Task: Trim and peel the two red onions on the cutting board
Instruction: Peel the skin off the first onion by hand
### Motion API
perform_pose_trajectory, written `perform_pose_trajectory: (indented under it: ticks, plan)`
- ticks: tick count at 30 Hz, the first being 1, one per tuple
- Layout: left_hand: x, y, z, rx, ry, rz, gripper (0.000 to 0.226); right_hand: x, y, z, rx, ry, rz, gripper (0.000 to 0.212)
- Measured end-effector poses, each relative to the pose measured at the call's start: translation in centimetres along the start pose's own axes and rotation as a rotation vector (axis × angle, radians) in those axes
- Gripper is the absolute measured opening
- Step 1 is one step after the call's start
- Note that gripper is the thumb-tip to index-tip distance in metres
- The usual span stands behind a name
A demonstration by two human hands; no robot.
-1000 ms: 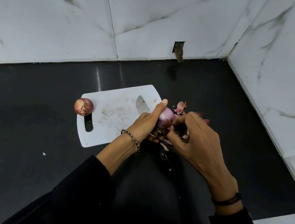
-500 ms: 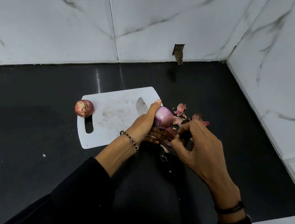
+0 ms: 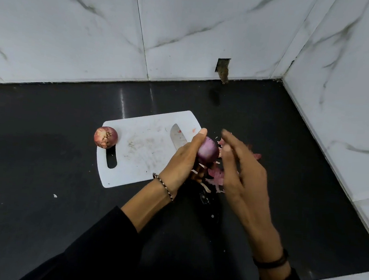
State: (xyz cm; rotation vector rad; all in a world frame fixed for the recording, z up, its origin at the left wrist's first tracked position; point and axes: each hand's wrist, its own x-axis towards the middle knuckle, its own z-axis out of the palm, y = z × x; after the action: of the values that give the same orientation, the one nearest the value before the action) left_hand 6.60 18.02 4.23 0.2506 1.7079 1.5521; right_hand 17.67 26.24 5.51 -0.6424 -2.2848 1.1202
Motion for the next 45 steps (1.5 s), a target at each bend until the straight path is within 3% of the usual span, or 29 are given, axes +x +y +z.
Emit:
perform_pose_trajectory:
  ticks: [4,6,9,11,13,15,17,21,25,30,34,41,45]
  plan:
    - [0.1,-2.6,1.2,0.216,0.032,0.199,0.037,0.1,-2.5,3.4,-0.011,-0.086,0.037,0.059]
    - [-0.3,-3.7,0.9,0.303,0.013,0.328,0.016,0.5,-2.4,4.6,-0.029,-0.011,0.075,0.066]
    - [-1.0,-3.5,0.2,0.356,0.005,0.445,0.026,1.2,-3.9,4.4,0.081,-0.089,0.304,0.072]
    - [-1.3,-2.7,-0.1,0.363,0.014,0.466,0.036,1.1,-4.9,3.9,0.126,-0.130,0.326,0.073]
    - [-1.2,-2.1,-0.5,0.333,0.002,0.436,0.019,1.9,-5.2,3.6,0.237,-0.150,0.408,0.079]
    - [-1.4,-1.9,-0.8,0.306,-0.016,0.416,0.019,3.1,-4.3,3.3,0.298,-0.175,0.481,0.089]
    - [-1.7,-1.9,-0.8,0.296,-0.074,0.418,0.030,4.2,-3.0,3.1,0.298,-0.151,0.513,0.097]
    - [-2.0,-2.2,-0.5,0.213,-0.133,0.388,0.055,5.5,-1.6,2.8,0.290,-0.072,0.469,0.079]
    - [-1.9,-2.3,-0.7,0.181,-0.139,0.364,0.079,6.2,-1.3,0.9,0.362,-0.016,0.567,0.077]
    - [-1.6,-2.7,-1.0,0.154,-0.172,0.349,0.077,5.4,-1.9,-0.3,0.243,-0.050,0.527,0.074]
    - [-1.5,-3.0,-0.7,0.240,-0.180,0.417,0.073,4.1,-2.9,1.2,0.093,-0.014,0.401,0.055]
    - [-2.1,-2.4,-1.3,0.364,-0.190,0.450,0.058,4.0,-2.0,2.2,-0.109,0.037,0.373,0.062]
    - [-1.9,-2.9,-1.4,0.313,-0.158,0.418,0.068,4.7,-2.0,2.7,-0.136,0.054,0.336,0.062]
